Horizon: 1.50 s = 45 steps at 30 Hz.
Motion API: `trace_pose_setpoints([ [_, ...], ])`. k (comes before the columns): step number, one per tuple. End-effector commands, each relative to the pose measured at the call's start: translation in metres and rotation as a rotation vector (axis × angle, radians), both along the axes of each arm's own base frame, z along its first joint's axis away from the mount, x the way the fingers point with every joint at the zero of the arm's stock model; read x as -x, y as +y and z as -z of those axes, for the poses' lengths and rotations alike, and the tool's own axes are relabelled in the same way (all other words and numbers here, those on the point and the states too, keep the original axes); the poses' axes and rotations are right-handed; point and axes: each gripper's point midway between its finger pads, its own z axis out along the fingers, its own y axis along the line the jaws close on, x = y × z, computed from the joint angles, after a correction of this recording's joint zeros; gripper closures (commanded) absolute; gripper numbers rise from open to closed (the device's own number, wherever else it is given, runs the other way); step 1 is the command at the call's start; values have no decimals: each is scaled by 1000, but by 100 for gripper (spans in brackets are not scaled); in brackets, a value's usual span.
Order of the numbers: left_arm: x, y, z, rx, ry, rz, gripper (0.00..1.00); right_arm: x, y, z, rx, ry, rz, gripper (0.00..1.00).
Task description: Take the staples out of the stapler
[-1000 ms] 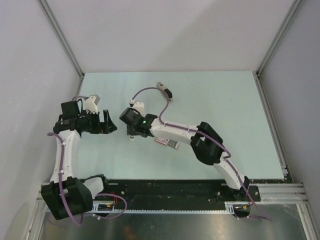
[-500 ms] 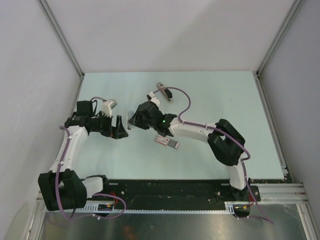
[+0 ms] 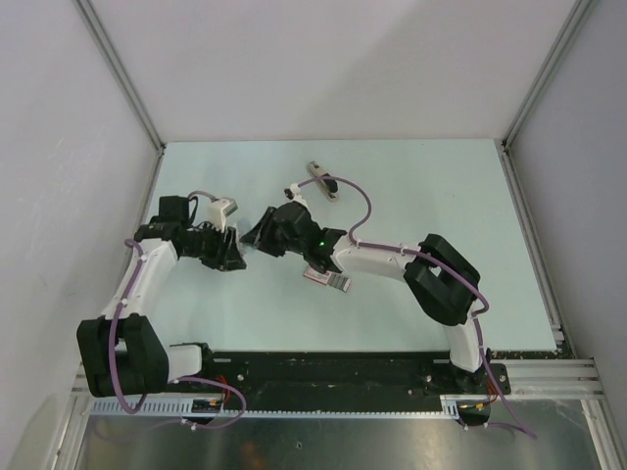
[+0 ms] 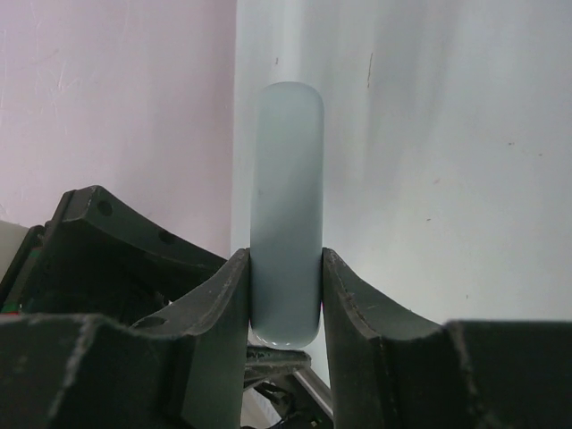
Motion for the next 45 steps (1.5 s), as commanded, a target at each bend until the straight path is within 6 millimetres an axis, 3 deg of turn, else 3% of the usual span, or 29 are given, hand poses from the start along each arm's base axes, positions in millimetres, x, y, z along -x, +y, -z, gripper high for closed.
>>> trace_pose_setpoints([
  [1,-11,-3,-14,-8,-111,100,61,4,5,-52,-147,-42,-15,100],
  [6,-11,1,-11,-38,-124,109,66,14,9,-52,-172,-17,-57,100],
  [16,-14,5,-8,-69,-131,106,57,27,19,-57,-229,22,-110,100],
  [18,-15,7,-9,-77,-140,105,64,29,18,-57,-221,24,-114,100],
  [22,-18,11,-14,-102,-173,107,93,31,13,-47,-192,38,-114,100],
  [24,-19,13,-15,-122,-189,109,98,32,11,-41,-181,48,-118,100],
  [29,-15,14,-24,-133,-249,128,100,36,9,-31,-182,68,-134,100],
  [33,-11,18,-19,-156,-253,133,100,36,6,-28,-166,52,-147,100],
  [41,-16,47,-7,-256,-265,115,100,45,-5,-6,-84,28,-236,100],
  [45,-30,63,-18,-272,-335,68,100,51,-12,4,-71,41,-281,100],
])
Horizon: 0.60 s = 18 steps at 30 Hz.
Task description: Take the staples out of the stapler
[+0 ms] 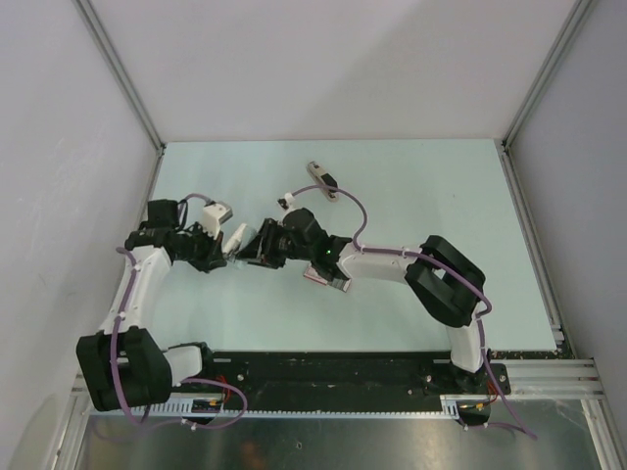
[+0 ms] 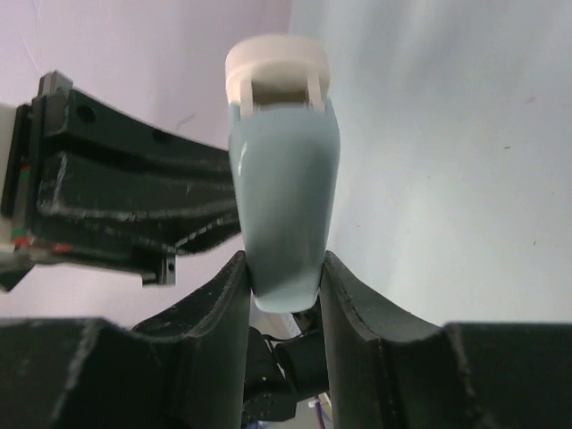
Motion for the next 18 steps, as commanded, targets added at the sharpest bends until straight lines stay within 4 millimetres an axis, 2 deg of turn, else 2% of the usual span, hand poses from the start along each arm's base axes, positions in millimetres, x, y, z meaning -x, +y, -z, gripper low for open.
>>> trace_pose_setpoints([
  [1,-27,29,-22,-71,-181,-11,100,6,-19,7,57,-31,-61,100],
  [10,-30,45,-12,-190,-251,47,100,13,-29,5,93,-126,-161,100],
  [18,-36,63,-9,-409,-383,162,100,30,-39,25,215,-299,-312,100],
])
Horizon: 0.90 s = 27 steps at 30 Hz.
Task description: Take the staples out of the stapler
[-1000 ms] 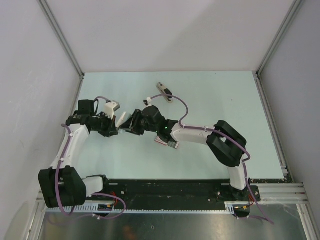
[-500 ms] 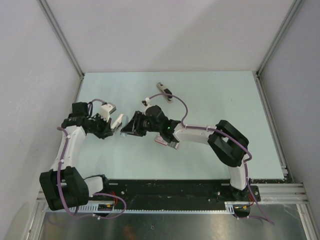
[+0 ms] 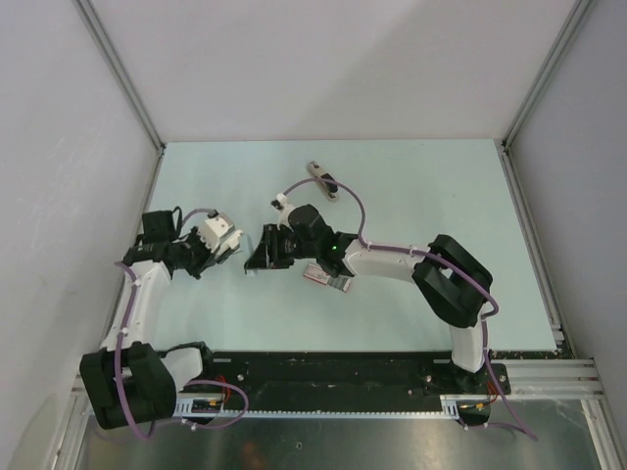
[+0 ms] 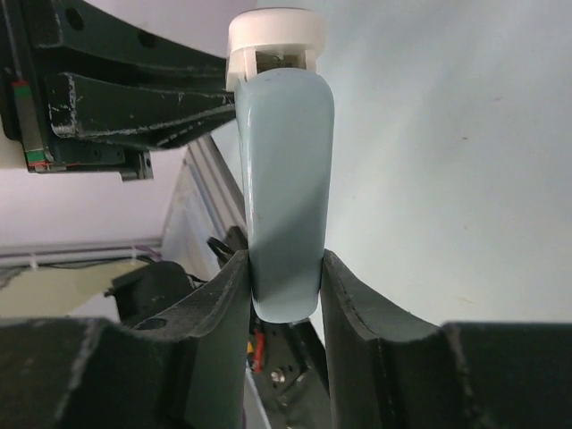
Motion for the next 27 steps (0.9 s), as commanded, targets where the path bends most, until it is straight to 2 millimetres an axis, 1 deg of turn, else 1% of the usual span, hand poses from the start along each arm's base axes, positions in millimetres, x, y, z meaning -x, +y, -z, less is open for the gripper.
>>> trace_pose_setpoints([
  [1,-25,27,-18,-230,-203,69,100,19,-20,17,138,-133,-108,100],
  [5,-23,24,-12,-323,-273,161,100,20,-23,18,158,-172,-127,100],
  [7,-20,21,-8,-372,-309,220,100,20,-23,17,158,-181,-127,100],
  [10,-18,13,-7,-435,-381,291,100,21,-20,15,148,-184,-129,100],
  [13,-19,5,-9,-473,-449,331,100,21,-17,14,135,-181,-129,100],
  [15,-18,3,-7,-479,-457,335,100,22,-15,12,124,-179,-125,100],
  [20,-15,-1,-1,-448,-433,311,100,16,-9,3,89,-179,-88,100],
  [23,-11,-9,-2,-363,-415,265,100,7,-5,-6,69,-185,-34,100],
  [24,-7,-18,-4,-320,-403,268,100,3,-4,-9,65,-187,-13,100],
  [26,2,-32,-8,-230,-361,260,96,-7,-5,-15,58,-194,43,100],
  [27,5,-38,-13,-182,-342,254,89,-13,-5,-19,52,-196,72,100],
])
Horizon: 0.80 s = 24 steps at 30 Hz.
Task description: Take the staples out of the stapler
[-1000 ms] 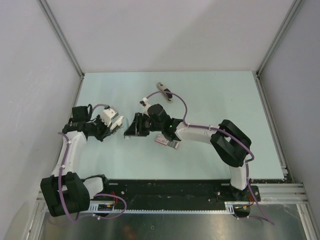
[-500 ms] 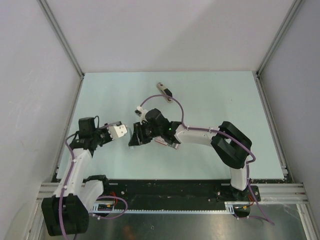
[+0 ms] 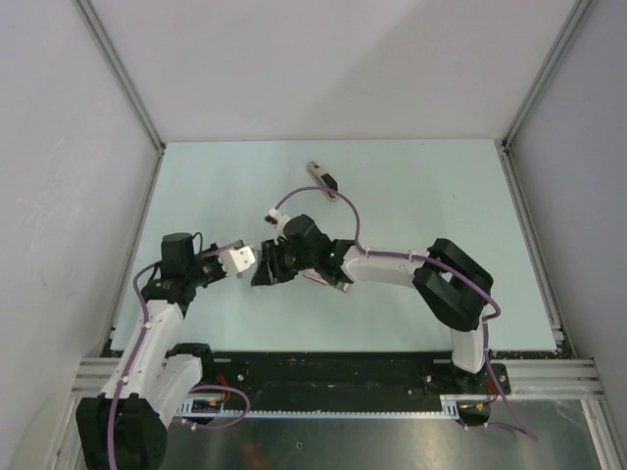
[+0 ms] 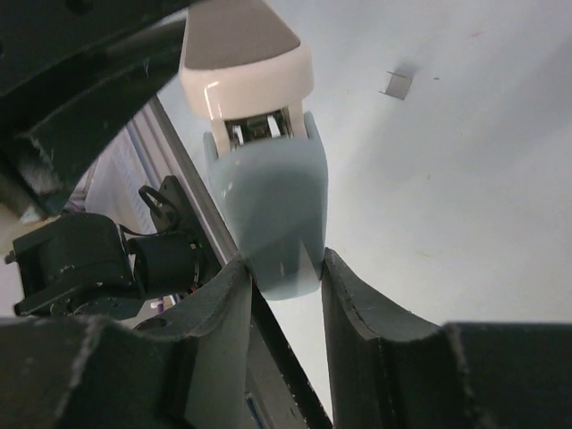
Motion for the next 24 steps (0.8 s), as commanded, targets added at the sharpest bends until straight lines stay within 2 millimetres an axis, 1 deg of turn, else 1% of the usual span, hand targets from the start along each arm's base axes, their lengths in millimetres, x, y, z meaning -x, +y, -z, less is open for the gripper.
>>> trace_pose_setpoints([
  [1,18,-33,-18,193,98,10,81,-44,8,-58,-135,-74,205,100],
  [3,30,-47,-24,287,186,15,68,-55,6,-68,-164,-69,256,100],
  [5,42,-60,-30,371,260,26,59,-65,5,-77,-189,-65,290,100],
  [7,52,-71,-36,431,301,52,55,-71,5,-82,-202,-66,305,100],
  [9,58,-77,-44,471,313,68,53,-73,5,-87,-209,-71,305,100],
  [10,59,-79,-50,487,311,67,53,-74,4,-88,-207,-75,304,100],
  [12,59,-81,-65,520,292,53,52,-76,2,-83,-177,-81,305,100],
  [13,58,-82,-75,539,280,40,51,-77,0,-80,-153,-85,306,100],
  [15,54,-82,-97,575,251,9,49,-81,-2,-66,-55,-93,306,100],
  [18,48,-80,-129,635,215,-49,46,-86,-6,-34,185,-120,297,100],
  [20,43,-78,-144,671,207,-94,43,-87,-10,-10,338,-130,295,100],
  [22,39,-73,-150,689,203,-141,40,-87,-13,8,443,-131,294,100],
  [23,34,-67,-153,693,191,-182,32,-87,-13,14,476,-132,294,100],
  [24,28,-58,-156,694,176,-238,18,-87,-14,21,506,-136,292,100],
])
